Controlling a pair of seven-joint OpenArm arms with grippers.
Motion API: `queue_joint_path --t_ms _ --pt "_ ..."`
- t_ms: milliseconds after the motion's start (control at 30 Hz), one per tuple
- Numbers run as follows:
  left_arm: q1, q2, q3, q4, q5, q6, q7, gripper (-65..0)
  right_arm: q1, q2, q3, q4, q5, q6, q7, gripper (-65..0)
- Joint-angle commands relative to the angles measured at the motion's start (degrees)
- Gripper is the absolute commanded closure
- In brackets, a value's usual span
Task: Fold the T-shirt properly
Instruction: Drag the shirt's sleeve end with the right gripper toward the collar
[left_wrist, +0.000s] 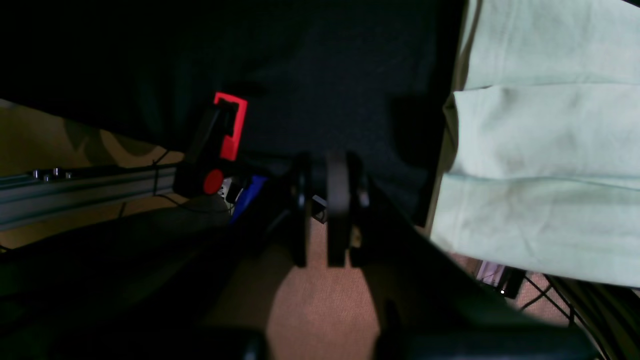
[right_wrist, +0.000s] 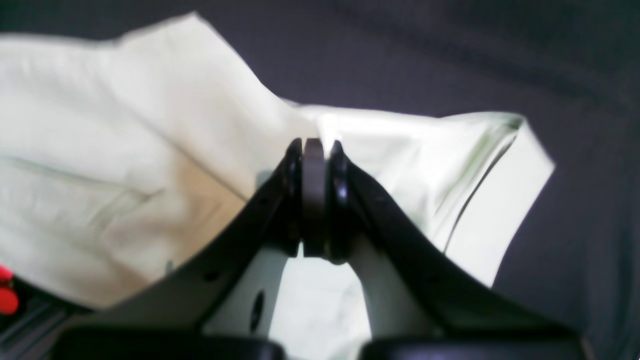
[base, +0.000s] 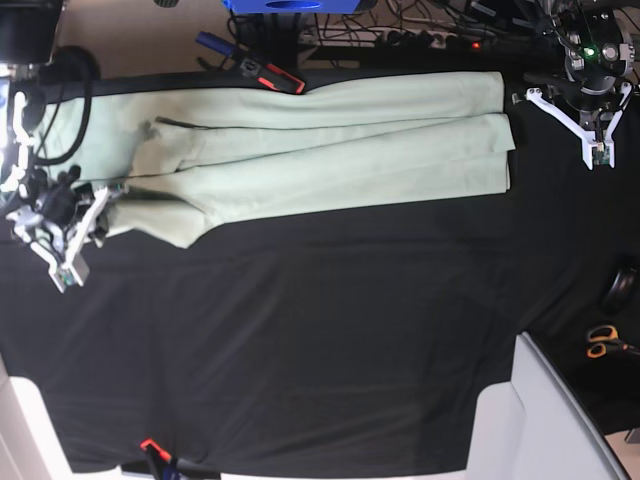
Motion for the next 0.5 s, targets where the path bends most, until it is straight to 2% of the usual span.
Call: queue_joint_path --t_ms 0,467 --pt "0.03 -0.60 -0.34 0.81 0.43 0.39 -0.83 -4.4 0.11 0.68 1.23 2.07 0.49 0.08 0.39 0.0" --pt "-1.55 -0.60 -0.16 -1.57 0.43 0.39 -0.74 -4.4 -8.24 0.50 2.99 9.36 0.57 0.08 -1.28 0.0"
